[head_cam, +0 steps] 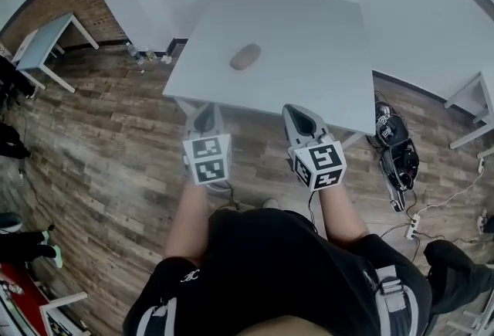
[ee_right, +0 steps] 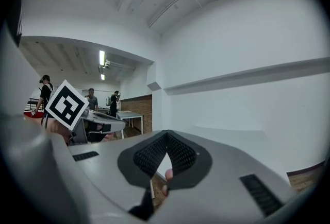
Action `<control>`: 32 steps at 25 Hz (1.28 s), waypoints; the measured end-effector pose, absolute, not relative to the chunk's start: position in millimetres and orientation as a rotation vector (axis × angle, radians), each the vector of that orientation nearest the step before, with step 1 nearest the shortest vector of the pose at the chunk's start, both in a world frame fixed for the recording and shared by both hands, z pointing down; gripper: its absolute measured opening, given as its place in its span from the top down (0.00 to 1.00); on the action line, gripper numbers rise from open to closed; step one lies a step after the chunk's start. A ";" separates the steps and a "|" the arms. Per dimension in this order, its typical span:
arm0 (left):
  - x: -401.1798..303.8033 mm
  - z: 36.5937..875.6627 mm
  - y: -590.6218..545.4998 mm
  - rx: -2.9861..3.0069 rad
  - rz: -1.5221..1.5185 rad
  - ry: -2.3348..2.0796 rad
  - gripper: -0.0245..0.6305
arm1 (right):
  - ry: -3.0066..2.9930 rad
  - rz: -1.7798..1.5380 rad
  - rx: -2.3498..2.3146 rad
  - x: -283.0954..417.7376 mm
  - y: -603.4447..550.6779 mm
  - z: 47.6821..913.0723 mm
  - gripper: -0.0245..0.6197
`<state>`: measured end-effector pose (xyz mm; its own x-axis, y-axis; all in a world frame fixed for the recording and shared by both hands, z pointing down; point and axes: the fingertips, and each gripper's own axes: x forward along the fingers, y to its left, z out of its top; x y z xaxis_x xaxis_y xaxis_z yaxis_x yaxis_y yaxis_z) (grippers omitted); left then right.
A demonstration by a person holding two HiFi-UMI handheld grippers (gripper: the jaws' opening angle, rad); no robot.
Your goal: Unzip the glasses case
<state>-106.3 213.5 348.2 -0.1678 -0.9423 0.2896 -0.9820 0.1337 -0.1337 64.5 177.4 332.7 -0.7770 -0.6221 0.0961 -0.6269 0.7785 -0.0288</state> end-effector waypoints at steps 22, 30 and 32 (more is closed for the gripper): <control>-191.1 410.8 47.9 1.853 0.449 -2.192 0.96 | -2.805 0.096 0.972 -9.7 14.9 384.8 0.95; -252.8 425.8 -46.0 1.864 0.410 -2.106 0.96 | -2.746 0.058 0.968 -73.6 -78.9 387.6 0.95; -268.1 432.1 -67.9 1.872 0.434 -2.076 0.96 | -2.717 0.048 0.989 -88.1 -99.6 389.2 0.95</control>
<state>-268.1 -67.9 432.1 -0.0968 -0.9005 0.4239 -0.9949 0.0993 -0.0161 -88.1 -99.6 389.2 -0.7389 -0.6284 0.2433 -0.6365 0.7694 0.0540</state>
